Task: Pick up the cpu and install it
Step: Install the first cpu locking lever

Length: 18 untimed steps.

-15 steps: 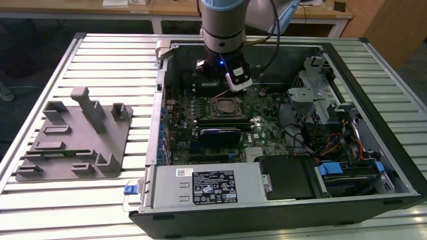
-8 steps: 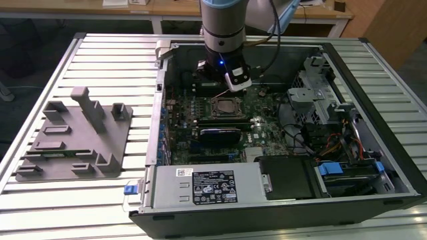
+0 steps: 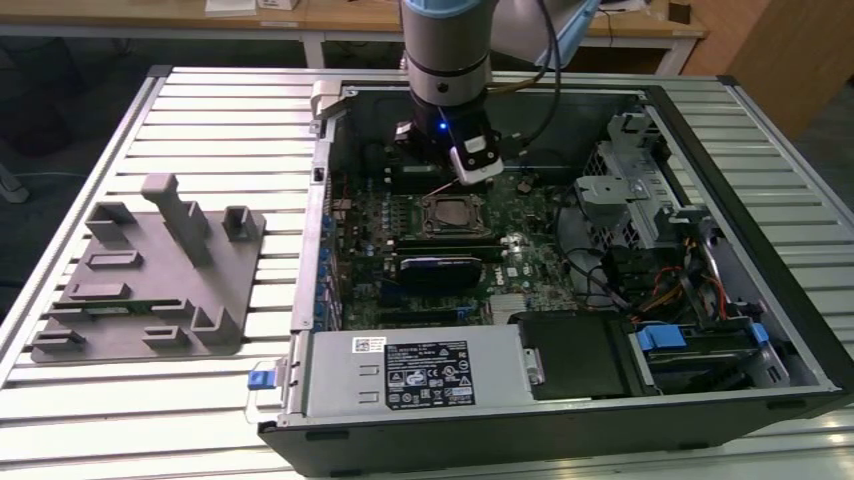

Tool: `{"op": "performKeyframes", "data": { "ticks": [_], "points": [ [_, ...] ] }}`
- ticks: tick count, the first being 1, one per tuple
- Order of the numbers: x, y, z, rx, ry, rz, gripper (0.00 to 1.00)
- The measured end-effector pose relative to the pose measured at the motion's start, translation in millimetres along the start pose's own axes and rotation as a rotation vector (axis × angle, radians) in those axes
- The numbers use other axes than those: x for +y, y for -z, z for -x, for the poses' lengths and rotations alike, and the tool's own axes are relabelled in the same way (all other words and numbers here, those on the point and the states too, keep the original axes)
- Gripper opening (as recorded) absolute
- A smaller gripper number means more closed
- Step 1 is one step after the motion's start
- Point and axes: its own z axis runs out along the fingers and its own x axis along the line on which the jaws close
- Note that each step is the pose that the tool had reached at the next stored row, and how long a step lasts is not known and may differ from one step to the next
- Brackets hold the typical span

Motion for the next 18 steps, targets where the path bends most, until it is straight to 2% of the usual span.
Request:
{"op": "performKeyframes", "data": {
  "ticks": [5, 18],
  "points": [
    [-1.0, -4.2, -0.2, -0.0080, 0.000, 0.0007, 0.11],
    [1.9, -14.9, -2.0, -0.0103, 0.000, 0.0013, 0.11]
  ]
}}
